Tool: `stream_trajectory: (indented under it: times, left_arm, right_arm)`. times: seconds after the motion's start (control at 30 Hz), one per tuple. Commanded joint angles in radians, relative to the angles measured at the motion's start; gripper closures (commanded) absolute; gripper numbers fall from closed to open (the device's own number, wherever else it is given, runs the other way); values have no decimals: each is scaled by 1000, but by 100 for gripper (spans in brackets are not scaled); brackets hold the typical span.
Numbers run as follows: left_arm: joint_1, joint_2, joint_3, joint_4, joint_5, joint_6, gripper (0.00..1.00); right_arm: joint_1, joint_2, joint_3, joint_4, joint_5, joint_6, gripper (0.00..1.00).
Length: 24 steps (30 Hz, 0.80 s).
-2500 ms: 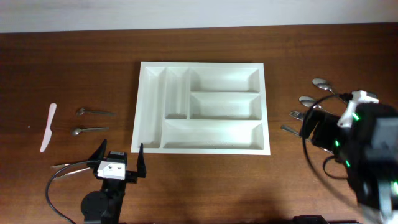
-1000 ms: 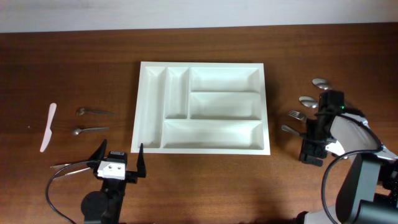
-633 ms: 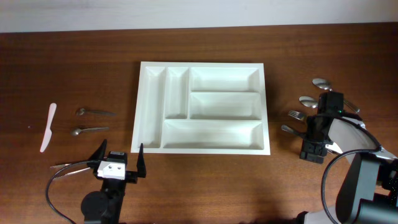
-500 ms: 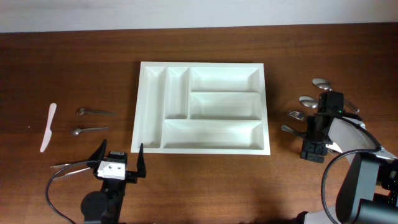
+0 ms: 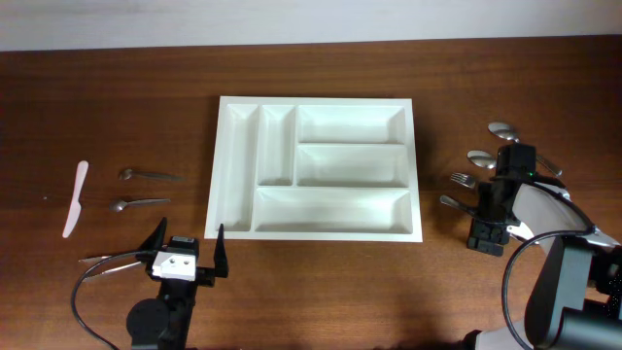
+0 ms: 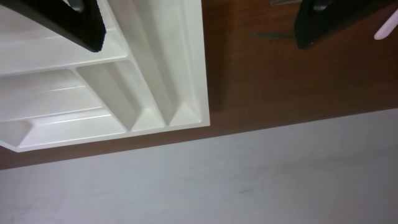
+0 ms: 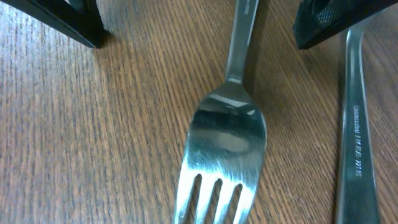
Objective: Pack container
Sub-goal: 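Move the right gripper over the forks and grasp one fork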
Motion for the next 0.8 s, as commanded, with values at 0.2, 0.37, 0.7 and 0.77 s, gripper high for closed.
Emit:
stream_trajectory:
  times: [0.2, 0.37, 0.7, 0.77]
  left_arm:
    - [-1, -6, -6, 2, 7, 13, 1]
    - [-1, -6, -6, 2, 8, 13, 1]
    - [-1, -6, -6, 2, 8, 13, 1]
    - [-1, -6, -6, 2, 8, 13, 1]
  right_arm:
    - [-1, 31, -16, 3, 7, 14, 1]
    - [-1, 64, -16, 3, 7, 13, 2]
    - [-1, 79, -16, 7, 29, 10, 74]
    - [-1, 79, -16, 7, 29, 10, 86]
